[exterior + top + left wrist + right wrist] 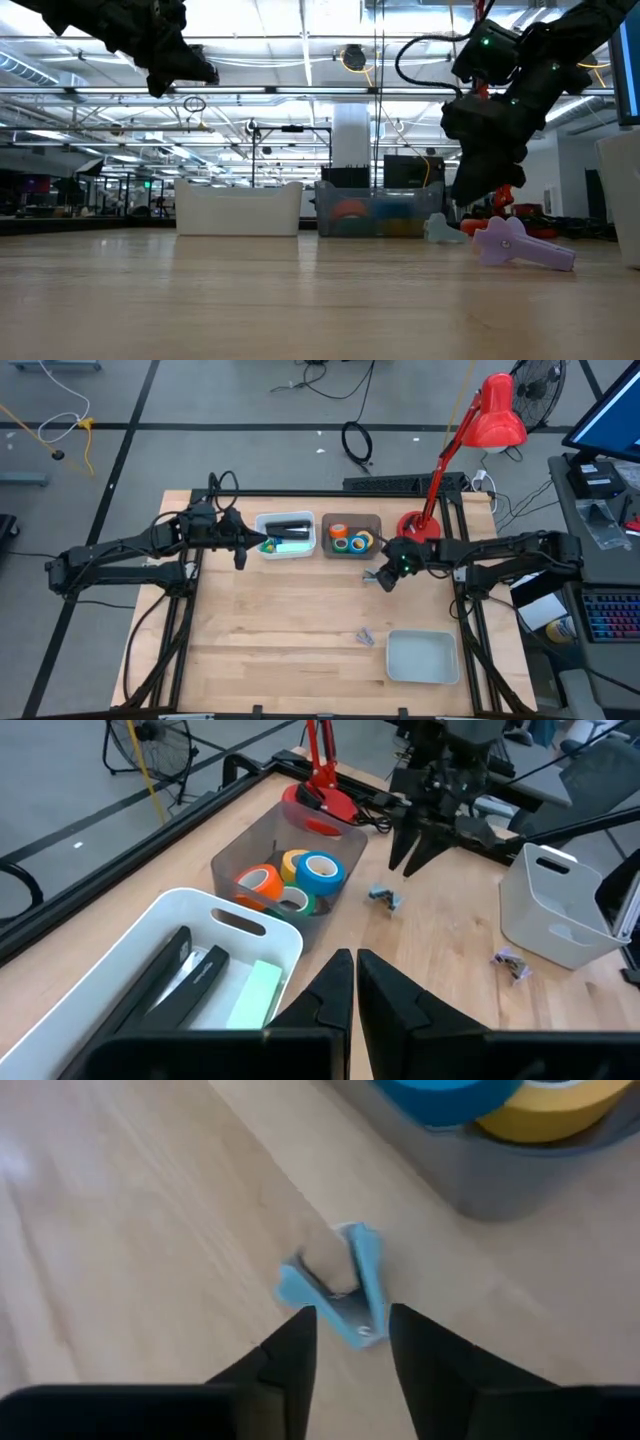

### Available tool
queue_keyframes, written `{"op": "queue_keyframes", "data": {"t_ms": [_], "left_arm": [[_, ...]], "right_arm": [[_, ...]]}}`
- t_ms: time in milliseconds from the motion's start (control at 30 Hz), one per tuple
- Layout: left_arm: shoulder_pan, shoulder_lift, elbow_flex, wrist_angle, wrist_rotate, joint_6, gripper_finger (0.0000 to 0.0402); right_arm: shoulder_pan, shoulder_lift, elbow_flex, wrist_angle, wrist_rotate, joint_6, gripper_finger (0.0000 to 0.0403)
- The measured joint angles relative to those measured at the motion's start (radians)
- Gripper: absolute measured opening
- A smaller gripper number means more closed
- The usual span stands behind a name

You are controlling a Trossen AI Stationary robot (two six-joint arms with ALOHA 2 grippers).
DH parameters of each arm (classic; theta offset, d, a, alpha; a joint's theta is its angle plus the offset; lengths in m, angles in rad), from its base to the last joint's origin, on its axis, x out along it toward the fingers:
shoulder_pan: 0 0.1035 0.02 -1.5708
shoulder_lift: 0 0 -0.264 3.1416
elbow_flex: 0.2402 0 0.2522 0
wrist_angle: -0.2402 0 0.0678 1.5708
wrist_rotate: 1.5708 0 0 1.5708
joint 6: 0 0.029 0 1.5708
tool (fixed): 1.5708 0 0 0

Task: Pick and place Stapler, Stapler remover, tape
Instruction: Put the light blue staple remover into the gray bin

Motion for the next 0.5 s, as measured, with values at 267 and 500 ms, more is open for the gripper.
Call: {"op": "queue_keyframes", "data": {"t_ms": [267,500], "left_arm": [[0.000,0.000,0.000,0.017,-0.010,-0.020,0.0019],[0.000,0.000,0.000,0.014,-0.010,-0.124,0.0019]], "right_arm": [[-0.044,0.030,0.001,-0.020,-0.006,-0.231,0.0155],[-0.037,0.040,0.001,-0.017,-0.133,-0.437,0.0181]]}}
